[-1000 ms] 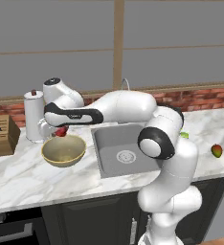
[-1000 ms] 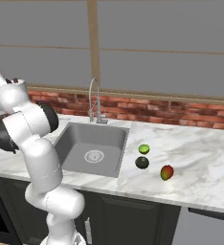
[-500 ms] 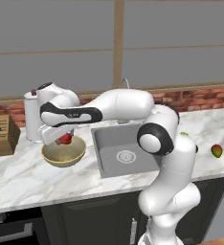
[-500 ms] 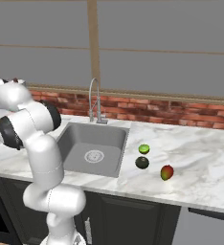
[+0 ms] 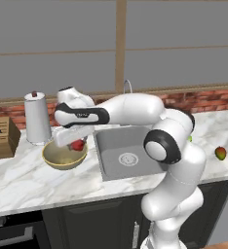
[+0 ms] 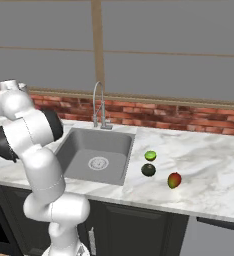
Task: There is a mixed pile of frozen fruits and vegetables on the counter. Locate all the frozen vegetables and place the items in a bowl on the counter. Take all the frozen fruits and defrost them in a running sink.
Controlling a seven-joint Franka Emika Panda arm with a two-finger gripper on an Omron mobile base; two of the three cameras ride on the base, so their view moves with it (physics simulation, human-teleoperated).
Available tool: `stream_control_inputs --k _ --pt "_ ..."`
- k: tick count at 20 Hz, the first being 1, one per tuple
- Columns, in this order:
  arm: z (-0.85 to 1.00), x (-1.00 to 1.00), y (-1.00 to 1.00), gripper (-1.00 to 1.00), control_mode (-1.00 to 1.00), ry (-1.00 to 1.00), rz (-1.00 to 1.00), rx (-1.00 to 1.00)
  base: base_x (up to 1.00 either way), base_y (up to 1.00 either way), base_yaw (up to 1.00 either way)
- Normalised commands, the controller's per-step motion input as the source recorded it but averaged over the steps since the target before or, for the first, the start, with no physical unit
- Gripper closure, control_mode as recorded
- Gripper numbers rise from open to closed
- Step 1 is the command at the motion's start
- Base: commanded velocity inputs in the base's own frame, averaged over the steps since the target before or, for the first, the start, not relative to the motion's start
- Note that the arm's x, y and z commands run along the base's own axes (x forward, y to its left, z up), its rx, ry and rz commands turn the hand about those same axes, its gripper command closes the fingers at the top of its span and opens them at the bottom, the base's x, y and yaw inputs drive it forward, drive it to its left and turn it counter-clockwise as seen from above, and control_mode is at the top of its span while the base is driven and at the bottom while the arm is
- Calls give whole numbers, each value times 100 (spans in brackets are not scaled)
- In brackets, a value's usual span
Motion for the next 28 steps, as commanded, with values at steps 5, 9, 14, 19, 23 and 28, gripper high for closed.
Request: stream_control_inputs --k 5,9,14,19,23,28 --pt "-2 -16 38 100 -100 0 0 0 0 0 0" --pt "0 0 -10 100 -100 0 0 0 0 0 0" --pt "0 17 -7 100 -100 0 0 0 0 0 0" --pt "0 36 12 100 -100 -2 0 0 0 0 0" --pt "0 33 9 100 -100 0 0 0 0 0 0" --pt "-2 -1 35 100 -100 0 0 0 0 0 0"
